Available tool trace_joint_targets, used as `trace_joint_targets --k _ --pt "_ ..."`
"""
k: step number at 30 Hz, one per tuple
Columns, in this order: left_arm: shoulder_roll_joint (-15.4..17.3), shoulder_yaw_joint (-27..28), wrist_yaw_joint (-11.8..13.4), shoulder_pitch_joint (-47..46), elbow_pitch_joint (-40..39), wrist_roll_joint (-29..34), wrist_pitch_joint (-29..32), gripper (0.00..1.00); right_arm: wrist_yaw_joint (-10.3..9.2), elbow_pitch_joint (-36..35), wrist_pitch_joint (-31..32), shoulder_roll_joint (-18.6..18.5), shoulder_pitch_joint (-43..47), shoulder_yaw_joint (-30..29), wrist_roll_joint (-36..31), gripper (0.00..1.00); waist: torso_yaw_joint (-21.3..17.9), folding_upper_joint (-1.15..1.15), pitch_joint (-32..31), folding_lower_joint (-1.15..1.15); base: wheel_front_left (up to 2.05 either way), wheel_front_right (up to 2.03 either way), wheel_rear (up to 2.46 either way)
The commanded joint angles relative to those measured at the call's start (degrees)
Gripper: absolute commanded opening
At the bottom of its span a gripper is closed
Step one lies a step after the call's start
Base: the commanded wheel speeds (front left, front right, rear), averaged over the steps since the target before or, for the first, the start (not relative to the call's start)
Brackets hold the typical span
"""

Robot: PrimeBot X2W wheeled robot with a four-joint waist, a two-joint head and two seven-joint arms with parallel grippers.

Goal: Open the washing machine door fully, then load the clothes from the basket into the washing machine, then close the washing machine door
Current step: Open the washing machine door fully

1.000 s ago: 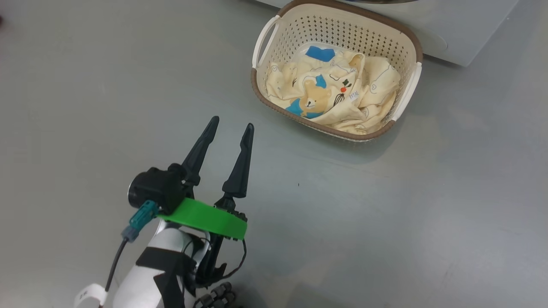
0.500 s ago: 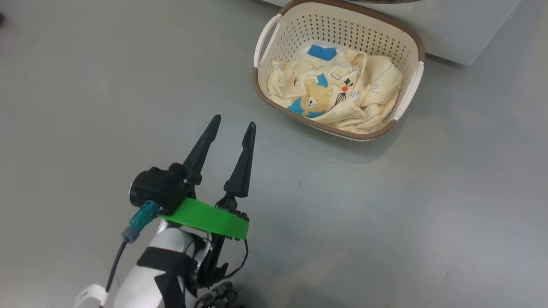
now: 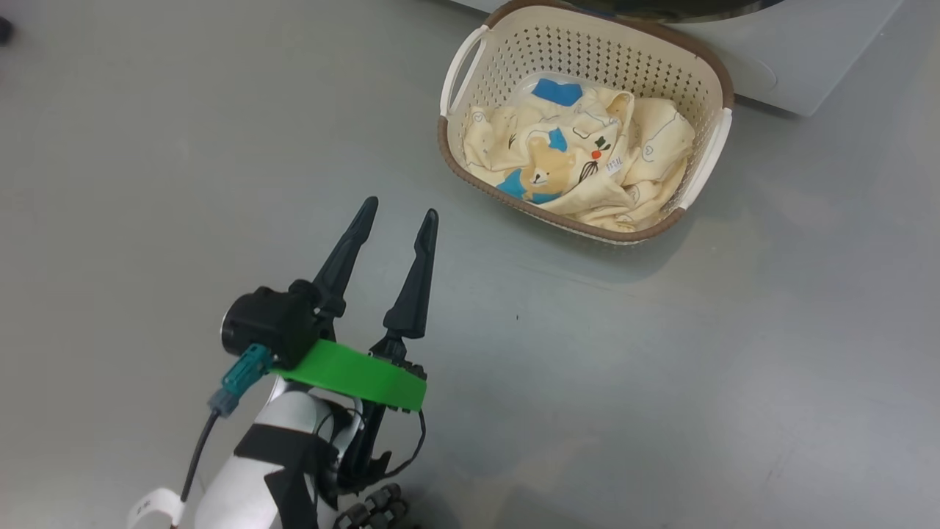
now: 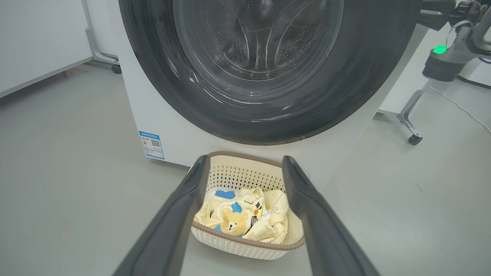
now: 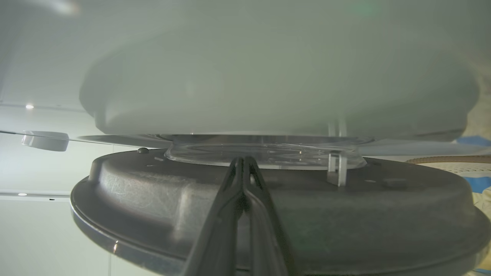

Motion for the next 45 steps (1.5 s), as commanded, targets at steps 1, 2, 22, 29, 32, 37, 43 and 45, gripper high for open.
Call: trace_joint_targets --k 1,2,22,29,32,37,43,45 --pt "1.18 1.95 0.17 -0.44 -1.94 0.02 -0.62 1.00 -0.04 -1.70 0.74 2.59 -1.82 0.80 0.44 0.00 -0.01 0.00 -0.01 0.00 0.00 0.00 0.00" --pt "1.18 2.07 0.16 -0.41 -1.92 0.11 -0.62 1.00 -0.04 -1.47 0.95 2.57 -1.54 1.01 0.35 0.00 -0.05 0.00 -0.19 0.00 0.00 0.00 0.00" --pt "1.18 3.01 -0.07 0.24 -1.38 1.41 -0.62 1.00 -0.04 -1.55 4.15 3.50 3.40 4.30 -0.40 0.00 -1.63 0.00 -2.69 0.00 0.00 0.00 0.00" --pt "1.18 3.44 -0.31 0.70 -1.06 2.31 -0.62 1.00 -0.04 -1.37 6.64 4.49 5.63 5.68 -0.22 0.00 -2.46 0.00 -4.25 0.00 0.00 0.00 0.00" --pt "1.18 3.52 -0.39 0.89 -0.99 2.55 -0.62 1.00 -0.04 -1.52 6.84 4.74 6.31 5.90 -0.13 0.00 -2.65 0.00 -4.65 0.00 0.00 0.00 0.00" --pt "1.18 3.83 -0.56 1.39 -0.84 3.07 -0.62 1.00 -0.04 -1.57 8.12 5.52 7.98 6.52 0.25 0.00 -3.17 0.00 -5.41 0.00 0.00 0.00 0.00" --pt "1.18 4.02 -0.73 1.80 -0.65 3.53 -0.62 1.00 -0.04 -2.15 9.41 6.48 9.75 7.14 0.83 0.00 -3.72 0.00 -6.16 0.00 0.00 0.00 0.00" --pt "1.18 3.97 -0.81 1.95 -0.58 3.72 -0.62 1.00 -0.04 -2.59 10.27 7.02 10.67 7.56 1.15 0.00 -3.92 0.00 -6.56 0.00 0.00 0.00 0.00"
